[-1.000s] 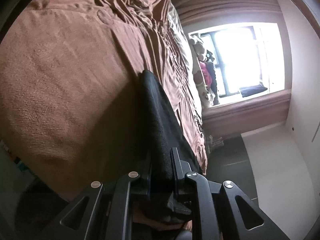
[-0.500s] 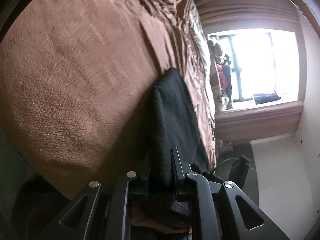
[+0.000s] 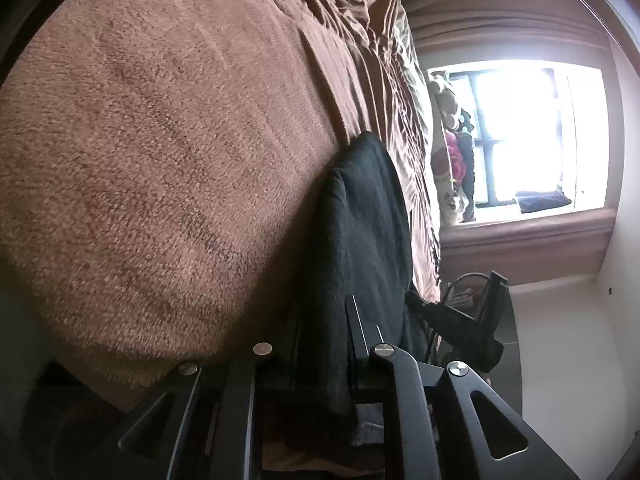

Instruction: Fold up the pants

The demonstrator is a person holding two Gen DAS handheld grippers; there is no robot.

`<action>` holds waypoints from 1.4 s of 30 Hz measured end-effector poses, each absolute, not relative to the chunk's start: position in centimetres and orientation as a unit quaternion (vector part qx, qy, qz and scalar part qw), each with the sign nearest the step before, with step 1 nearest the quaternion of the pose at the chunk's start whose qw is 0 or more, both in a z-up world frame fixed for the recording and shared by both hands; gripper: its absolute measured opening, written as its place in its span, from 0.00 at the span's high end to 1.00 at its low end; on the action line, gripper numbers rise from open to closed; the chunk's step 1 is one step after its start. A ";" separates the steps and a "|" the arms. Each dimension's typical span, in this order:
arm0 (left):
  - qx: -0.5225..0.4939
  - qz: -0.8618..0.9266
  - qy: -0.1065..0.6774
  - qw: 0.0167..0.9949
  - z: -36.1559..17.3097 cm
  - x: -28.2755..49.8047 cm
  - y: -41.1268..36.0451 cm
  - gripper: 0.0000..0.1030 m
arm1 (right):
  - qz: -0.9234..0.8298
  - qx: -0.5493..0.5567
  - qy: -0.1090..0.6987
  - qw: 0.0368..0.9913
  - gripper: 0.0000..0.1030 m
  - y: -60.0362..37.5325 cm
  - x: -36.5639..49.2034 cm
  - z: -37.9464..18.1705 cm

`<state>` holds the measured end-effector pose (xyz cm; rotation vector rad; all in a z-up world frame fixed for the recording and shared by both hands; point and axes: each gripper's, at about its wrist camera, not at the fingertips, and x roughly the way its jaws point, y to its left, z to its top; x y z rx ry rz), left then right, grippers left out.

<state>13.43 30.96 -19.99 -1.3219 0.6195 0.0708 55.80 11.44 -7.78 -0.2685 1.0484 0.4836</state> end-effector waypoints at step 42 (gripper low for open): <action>-0.456 -0.124 0.246 0.846 -1.1 22.7 17.7 0.88 | 0.313 0.064 0.394 0.862 0.35 -13.3 41.5 1.6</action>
